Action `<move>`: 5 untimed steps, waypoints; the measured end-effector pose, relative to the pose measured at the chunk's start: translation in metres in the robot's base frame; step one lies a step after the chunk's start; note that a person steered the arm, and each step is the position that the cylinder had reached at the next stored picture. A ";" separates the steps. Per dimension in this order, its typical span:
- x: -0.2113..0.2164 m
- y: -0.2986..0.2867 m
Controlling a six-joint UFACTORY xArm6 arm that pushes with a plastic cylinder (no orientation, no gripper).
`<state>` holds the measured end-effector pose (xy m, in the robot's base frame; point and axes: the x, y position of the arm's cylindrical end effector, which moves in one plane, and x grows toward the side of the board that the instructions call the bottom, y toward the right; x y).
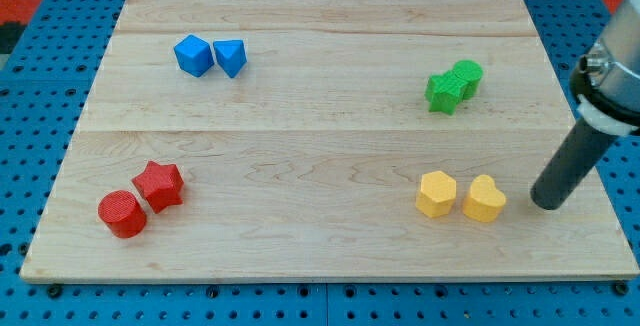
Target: Keep your arm in between red blocks and green blocks
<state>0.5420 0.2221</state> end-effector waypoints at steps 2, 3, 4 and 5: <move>-0.002 -0.057; 0.002 -0.038; 0.009 -0.004; 0.006 -0.003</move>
<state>0.5483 0.2194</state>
